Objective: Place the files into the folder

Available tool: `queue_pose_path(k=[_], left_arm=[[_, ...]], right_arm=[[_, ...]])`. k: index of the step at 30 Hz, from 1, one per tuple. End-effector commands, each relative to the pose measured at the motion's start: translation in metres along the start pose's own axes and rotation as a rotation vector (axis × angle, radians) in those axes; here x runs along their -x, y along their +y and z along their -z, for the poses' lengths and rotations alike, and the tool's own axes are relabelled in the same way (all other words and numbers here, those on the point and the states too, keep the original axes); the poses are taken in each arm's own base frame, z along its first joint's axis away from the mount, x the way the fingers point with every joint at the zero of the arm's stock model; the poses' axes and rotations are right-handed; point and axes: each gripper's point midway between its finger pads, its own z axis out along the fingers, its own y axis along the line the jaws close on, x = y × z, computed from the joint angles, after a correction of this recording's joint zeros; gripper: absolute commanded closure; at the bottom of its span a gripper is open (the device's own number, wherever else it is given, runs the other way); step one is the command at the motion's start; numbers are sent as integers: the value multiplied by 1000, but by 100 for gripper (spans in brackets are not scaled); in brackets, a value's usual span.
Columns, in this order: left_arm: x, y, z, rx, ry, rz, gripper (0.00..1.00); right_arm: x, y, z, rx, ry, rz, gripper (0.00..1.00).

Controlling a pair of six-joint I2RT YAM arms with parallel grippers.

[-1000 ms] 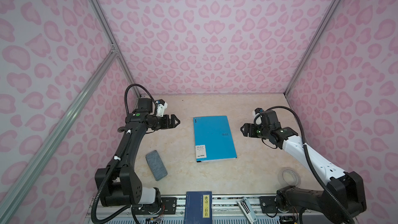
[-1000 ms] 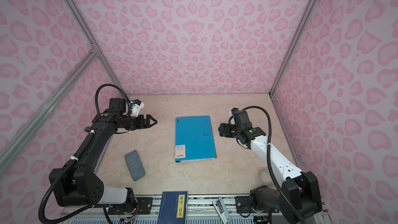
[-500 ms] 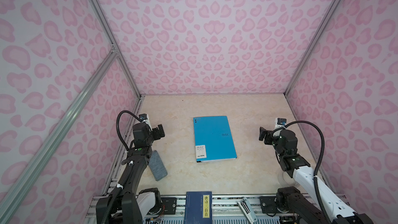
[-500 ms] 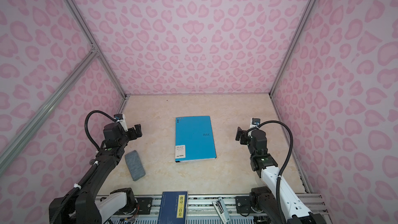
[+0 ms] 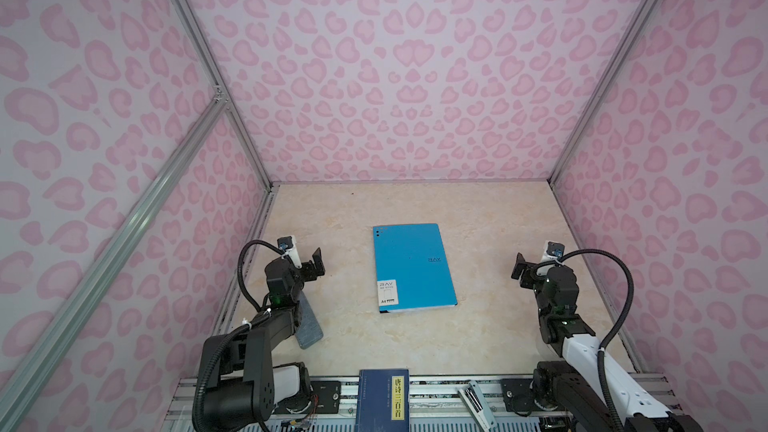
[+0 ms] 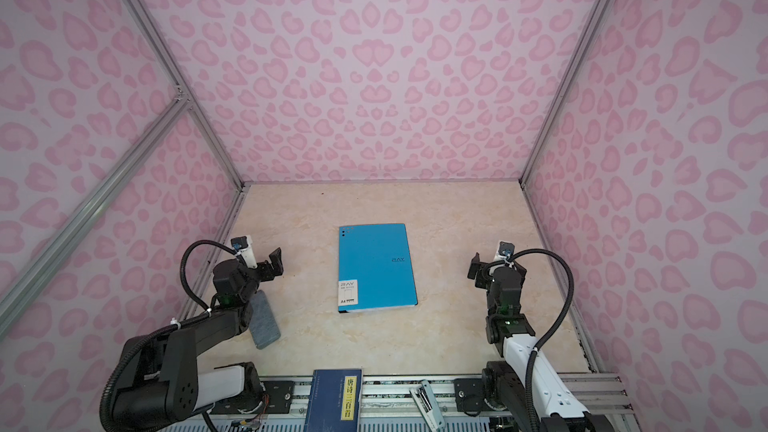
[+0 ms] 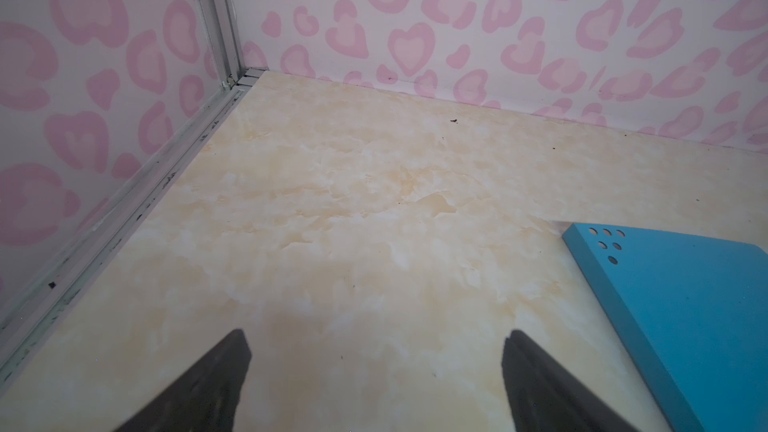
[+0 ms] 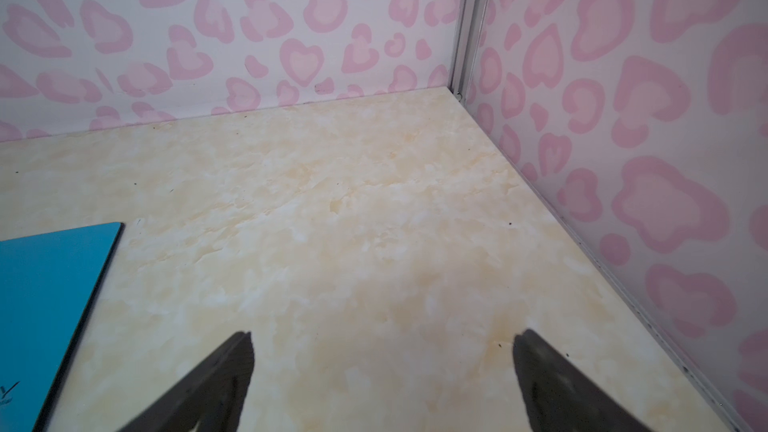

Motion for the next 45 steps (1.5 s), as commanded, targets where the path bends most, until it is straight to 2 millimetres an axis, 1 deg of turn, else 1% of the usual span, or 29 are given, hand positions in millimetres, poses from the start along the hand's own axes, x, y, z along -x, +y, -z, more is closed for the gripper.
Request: queue_pose_path(k=[1,3,5,6,7,8,10,12,15,17,18,20,21,22,23,45], left_arm=[[31,-10,2,-58,-159,-31,3],[26,-10,-3,-65,-153,-29,3],[22,-13,-5,-79,-154,-42,3],[17,-14,-6,-87,-145,-50,3],[20,-12,-7,-78,-166,-31,3],[18,-12,-8,-77,-150,-37,3],[18,-13,-8,-84,-155,-41,3],[16,-13,-12,-77,-124,-48,3],[16,-14,-20,-64,-96,-61,3],[15,-15,-21,-61,-89,-66,3],[15,-16,-22,-60,-86,-69,3],[15,-17,-24,-50,-75,-79,3],[14,-17,-25,-41,-71,-84,3],[14,-17,-26,-33,-68,-88,3],[14,-17,-27,-26,-66,-90,3],[14,-18,-27,-10,-62,-96,3]], right_arm=[[22,-1,2,-1,-137,-20,1],[21,-2,-2,6,-155,-36,1],[16,0,-10,16,-142,-38,1],[13,2,-16,25,-130,-33,1],[10,4,-22,29,-116,-25,1],[8,5,-29,33,-104,-21,1],[4,6,-43,32,-112,-17,1],[9,8,-47,63,-182,-33,0],[-13,10,-67,82,-92,-23,0],[-9,13,-70,100,-151,-35,0],[-13,14,-71,104,-112,-24,0],[-18,16,-82,90,-22,6,0],[-17,24,-88,102,-24,42,0],[-16,30,-88,98,-43,66,0],[-17,30,-88,94,-30,71,1],[-16,31,-86,92,-41,78,0]])
